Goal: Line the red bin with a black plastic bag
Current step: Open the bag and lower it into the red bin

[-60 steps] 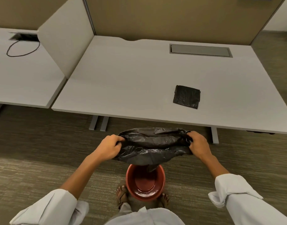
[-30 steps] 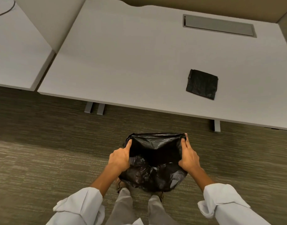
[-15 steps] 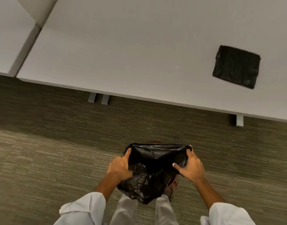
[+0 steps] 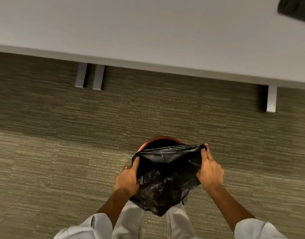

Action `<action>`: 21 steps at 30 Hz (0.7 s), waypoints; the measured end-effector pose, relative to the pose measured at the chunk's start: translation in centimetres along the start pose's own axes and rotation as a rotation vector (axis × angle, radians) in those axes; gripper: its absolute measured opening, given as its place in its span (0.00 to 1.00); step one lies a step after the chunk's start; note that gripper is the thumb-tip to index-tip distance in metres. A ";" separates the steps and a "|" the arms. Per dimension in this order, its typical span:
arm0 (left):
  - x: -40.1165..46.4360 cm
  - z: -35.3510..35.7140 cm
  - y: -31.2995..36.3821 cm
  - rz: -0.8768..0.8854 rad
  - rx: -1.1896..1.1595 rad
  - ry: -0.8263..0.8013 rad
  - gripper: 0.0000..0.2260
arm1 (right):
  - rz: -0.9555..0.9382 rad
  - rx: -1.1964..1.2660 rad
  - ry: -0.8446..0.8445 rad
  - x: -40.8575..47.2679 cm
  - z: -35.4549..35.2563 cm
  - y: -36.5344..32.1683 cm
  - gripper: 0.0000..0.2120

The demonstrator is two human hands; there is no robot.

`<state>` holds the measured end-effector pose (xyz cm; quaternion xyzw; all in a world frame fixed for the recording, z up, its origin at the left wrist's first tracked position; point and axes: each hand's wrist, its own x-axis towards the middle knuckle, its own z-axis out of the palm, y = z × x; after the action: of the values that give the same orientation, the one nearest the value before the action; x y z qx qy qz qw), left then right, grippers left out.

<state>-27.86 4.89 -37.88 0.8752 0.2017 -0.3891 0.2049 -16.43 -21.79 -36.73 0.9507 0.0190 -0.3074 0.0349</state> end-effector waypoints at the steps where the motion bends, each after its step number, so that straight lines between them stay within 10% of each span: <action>1: 0.8 0.7 -0.2 -0.004 -0.003 -0.001 0.41 | -0.008 -0.003 -0.010 0.8 0.7 0.1 0.41; 8: 7.0 1.1 -2.3 0.015 0.038 0.003 0.46 | -0.069 0.116 0.089 7.5 3.1 -0.5 0.24; 21: 18.0 -0.4 -1.7 -0.027 0.239 -0.163 0.29 | -0.028 0.116 -0.020 14.5 8.0 -0.1 0.26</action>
<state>-17.42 9.97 -51.75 0.8561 0.1485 -0.4827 0.1095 -9.36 -22.12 -51.65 0.9477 0.0143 -0.3180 -0.0247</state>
